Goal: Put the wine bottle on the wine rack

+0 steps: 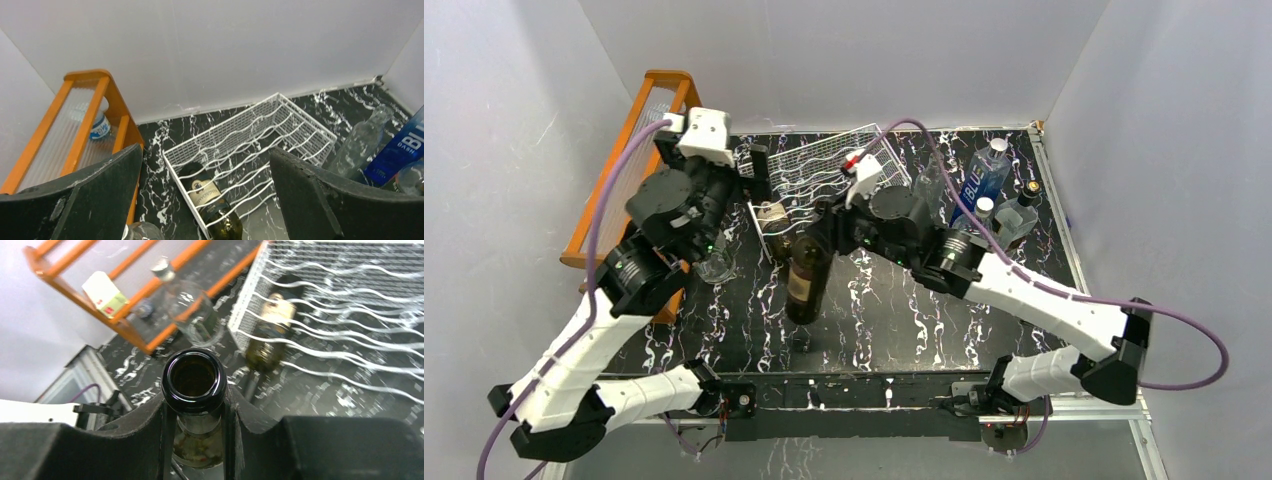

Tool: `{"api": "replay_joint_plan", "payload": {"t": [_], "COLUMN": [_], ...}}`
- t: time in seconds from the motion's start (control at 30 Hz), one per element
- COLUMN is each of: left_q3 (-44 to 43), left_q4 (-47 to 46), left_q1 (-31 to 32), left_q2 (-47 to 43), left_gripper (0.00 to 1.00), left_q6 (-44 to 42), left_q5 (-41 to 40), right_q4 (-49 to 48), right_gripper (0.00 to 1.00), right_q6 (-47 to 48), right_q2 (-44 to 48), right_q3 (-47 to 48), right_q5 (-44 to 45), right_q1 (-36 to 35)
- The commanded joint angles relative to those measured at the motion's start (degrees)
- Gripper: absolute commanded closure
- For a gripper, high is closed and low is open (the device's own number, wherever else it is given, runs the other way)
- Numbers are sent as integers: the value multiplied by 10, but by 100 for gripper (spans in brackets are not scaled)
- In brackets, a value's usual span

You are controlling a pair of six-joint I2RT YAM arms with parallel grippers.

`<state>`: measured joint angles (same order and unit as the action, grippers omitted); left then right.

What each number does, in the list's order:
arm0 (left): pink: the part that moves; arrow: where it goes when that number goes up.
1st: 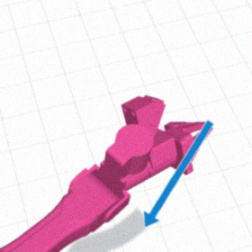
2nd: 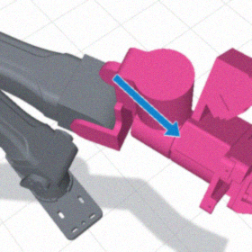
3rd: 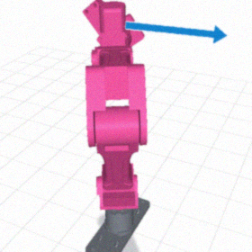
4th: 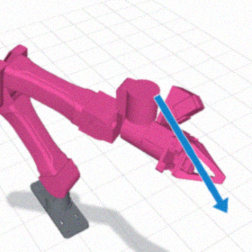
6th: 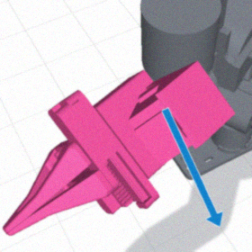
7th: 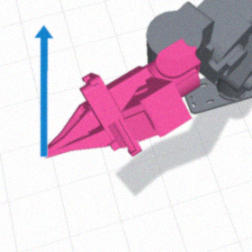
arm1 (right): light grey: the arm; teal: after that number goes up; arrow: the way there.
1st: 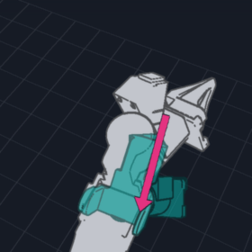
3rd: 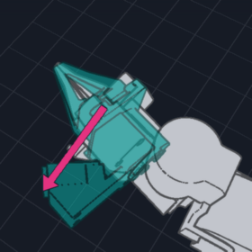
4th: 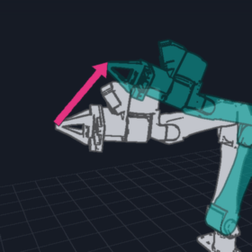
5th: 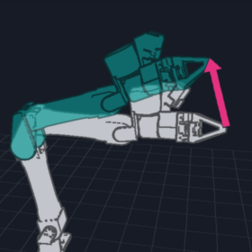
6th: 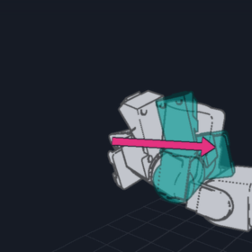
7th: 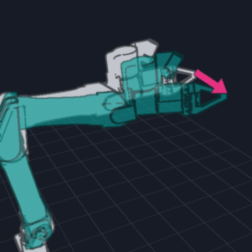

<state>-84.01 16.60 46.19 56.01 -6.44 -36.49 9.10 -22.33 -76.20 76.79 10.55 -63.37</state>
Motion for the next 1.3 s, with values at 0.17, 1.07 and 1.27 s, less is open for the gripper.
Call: {"api": "replay_joint_plan", "payload": {"t": [0.17, 1.07, 1.27], "left_q3": [58, 470, 473], "left_q4": [35, -327, -380], "left_q1": [-2, -33, -33], "left_q2": [55, 27, 75], "left_gripper": [2, 2, 2], "left_q6": [78, 147, 161], "left_q5": [112, 680, 684], "right_q4": [52, 59, 38], "right_gripper": [99, 100, 100], "right_q6": [-25, -111, -119], "right_q2": [127, 181, 202], "right_q3": [-50, -106, -128], "right_q5": [121, 215, 206], "right_q1": [42, 55, 56]}}
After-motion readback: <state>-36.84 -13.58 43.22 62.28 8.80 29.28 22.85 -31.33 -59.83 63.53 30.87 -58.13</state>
